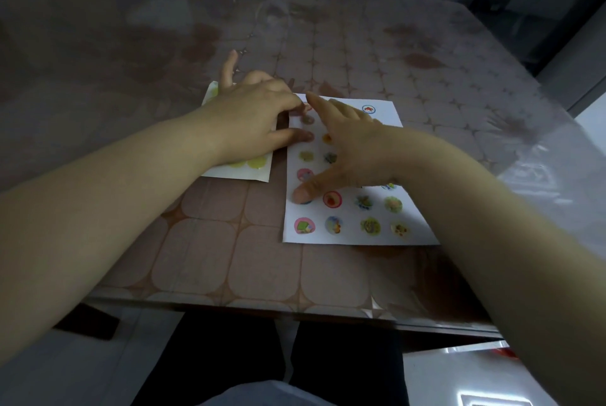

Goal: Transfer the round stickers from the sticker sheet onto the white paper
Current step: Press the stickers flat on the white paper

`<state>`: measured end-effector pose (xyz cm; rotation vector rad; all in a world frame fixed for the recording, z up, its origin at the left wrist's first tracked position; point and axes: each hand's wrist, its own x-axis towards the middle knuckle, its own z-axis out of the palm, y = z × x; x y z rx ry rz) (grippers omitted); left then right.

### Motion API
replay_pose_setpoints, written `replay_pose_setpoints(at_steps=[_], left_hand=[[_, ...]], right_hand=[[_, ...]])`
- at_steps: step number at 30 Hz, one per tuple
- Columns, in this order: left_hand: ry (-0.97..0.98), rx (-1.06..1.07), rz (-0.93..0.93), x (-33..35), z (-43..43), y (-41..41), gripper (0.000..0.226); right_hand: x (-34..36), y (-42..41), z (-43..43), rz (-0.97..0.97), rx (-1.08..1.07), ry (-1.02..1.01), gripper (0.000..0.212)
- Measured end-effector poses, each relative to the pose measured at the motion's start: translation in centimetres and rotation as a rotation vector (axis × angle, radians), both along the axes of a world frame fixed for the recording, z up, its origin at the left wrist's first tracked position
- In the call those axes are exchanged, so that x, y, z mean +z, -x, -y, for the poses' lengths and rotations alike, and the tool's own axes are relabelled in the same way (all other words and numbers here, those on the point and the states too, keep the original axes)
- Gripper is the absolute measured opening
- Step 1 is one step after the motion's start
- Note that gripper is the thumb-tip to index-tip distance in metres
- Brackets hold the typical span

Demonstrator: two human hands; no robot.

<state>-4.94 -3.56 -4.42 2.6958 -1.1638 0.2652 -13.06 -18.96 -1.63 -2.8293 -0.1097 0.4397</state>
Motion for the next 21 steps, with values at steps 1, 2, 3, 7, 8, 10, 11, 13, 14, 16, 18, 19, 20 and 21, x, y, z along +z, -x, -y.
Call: replay_pose_setpoints(at_steps=[1, 2, 3, 7, 8, 10, 11, 13, 14, 16, 18, 19, 20, 21], left_hand=[[-0.002, 0.002, 0.002, 0.0, 0.0, 0.0, 0.044], [-0.002, 0.003, 0.004, 0.0, 0.0, 0.1, 0.044], [0.0, 0.005, 0.006, 0.0, 0.0, 0.1, 0.044], [0.002, 0.013, 0.003, 0.1, -0.1, 0.1, 0.046], [0.008, 0.012, 0.002, 0.1, -0.1, 0.1, 0.046], [0.016, 0.007, -0.001, 0.2, -0.2, 0.1, 0.048], [0.015, 0.006, -0.003, 0.2, -0.2, 0.1, 0.048], [0.014, -0.001, -0.005, 0.2, -0.2, 0.0, 0.047], [0.017, -0.004, -0.004, 0.2, -0.2, 0.0, 0.046], [0.02, -0.008, -0.003, 0.2, -0.1, 0.0, 0.047], [0.017, -0.009, -0.001, 0.2, -0.2, -0.1, 0.047], [0.016, -0.009, -0.001, 0.2, -0.2, -0.1, 0.047], [0.014, -0.008, -0.002, 0.1, -0.2, -0.1, 0.047], [0.013, -0.006, -0.004, 0.1, -0.2, -0.1, 0.047]], right_hand=[[-0.1, 0.0, 0.1, 0.003, -0.001, 0.016, 0.133], [0.0, 0.2, 0.2, 0.007, 0.006, 0.029, 0.132], [0.2, 0.3, 0.5, 0.003, 0.01, 0.033, 0.13], [1.4, 0.7, 2.2, -0.065, 0.03, -0.011, 0.125], [1.6, 0.7, 2.6, -0.07, 0.033, -0.003, 0.126], [1.7, 0.6, 2.8, -0.072, 0.026, 0.012, 0.128], [1.7, 0.6, 2.8, -0.073, 0.026, 0.023, 0.129], [1.3, 0.5, 2.7, -0.083, 0.026, 0.07, 0.132], [1.3, 0.5, 2.6, -0.089, 0.022, 0.095, 0.134], [1.3, 0.5, 2.4, -0.091, 0.006, 0.127, 0.138], [1.4, 0.5, 2.2, -0.09, -0.007, 0.14, 0.137], [1.4, 0.5, 2.1, -0.088, -0.007, 0.142, 0.136], [1.3, 0.5, 2.1, -0.086, -0.004, 0.144, 0.134], [1.2, 0.5, 2.1, -0.08, 0.004, 0.143, 0.133]])
